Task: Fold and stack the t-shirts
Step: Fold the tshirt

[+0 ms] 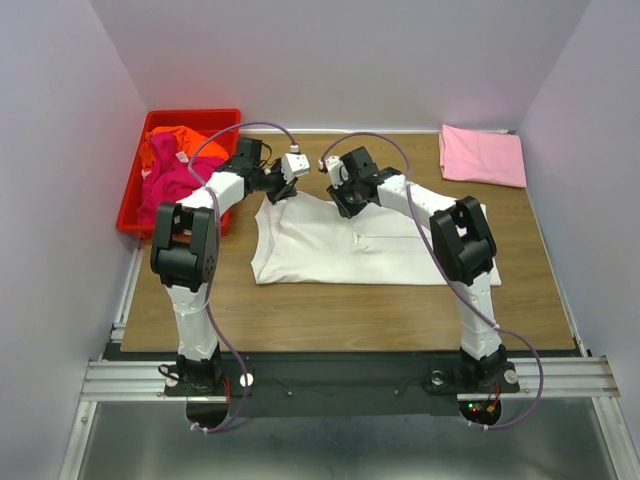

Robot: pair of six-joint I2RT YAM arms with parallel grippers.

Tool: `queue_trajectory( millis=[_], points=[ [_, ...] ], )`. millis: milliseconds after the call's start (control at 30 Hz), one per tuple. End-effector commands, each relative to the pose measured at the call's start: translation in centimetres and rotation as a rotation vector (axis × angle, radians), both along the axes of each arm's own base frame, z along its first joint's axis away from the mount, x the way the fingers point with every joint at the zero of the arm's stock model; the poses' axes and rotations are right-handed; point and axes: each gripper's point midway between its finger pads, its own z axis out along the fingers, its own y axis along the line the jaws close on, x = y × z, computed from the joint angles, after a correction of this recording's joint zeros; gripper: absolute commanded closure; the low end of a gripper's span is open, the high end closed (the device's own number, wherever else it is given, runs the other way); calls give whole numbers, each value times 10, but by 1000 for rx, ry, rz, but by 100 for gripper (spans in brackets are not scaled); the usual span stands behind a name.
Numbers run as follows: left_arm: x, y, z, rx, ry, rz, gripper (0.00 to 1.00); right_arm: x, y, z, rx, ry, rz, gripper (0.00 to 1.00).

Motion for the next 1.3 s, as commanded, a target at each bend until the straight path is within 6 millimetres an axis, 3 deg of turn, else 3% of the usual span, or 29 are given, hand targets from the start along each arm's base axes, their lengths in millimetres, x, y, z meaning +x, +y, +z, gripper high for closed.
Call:
queue_trajectory(
  millis=[0,167,500,600,700,800,1033,1267],
  points=[
    [13,1,18,-17,-56,4,100,19,1,33,36,-71,-16,72],
    [10,1,22,-22,-59,0,100,23,2,37,38,-84,-11,98],
    [-16,9,39,16,-135,-50,100,8,1,50,59,-87,39,100],
    [-30,12,30,48,-145,-76,100,-1,0,48,65,-72,63,99],
    [-32,14,28,61,-153,-75,100,-5,-2,46,60,-65,62,99],
    [-27,11,27,56,-151,-76,100,-2,-4,51,55,-81,48,99],
    [9,4,36,48,-202,-61,100,8,-5,54,40,-105,29,99],
    [21,-3,37,26,-247,-93,100,13,-14,49,9,-113,0,99]
  ],
)
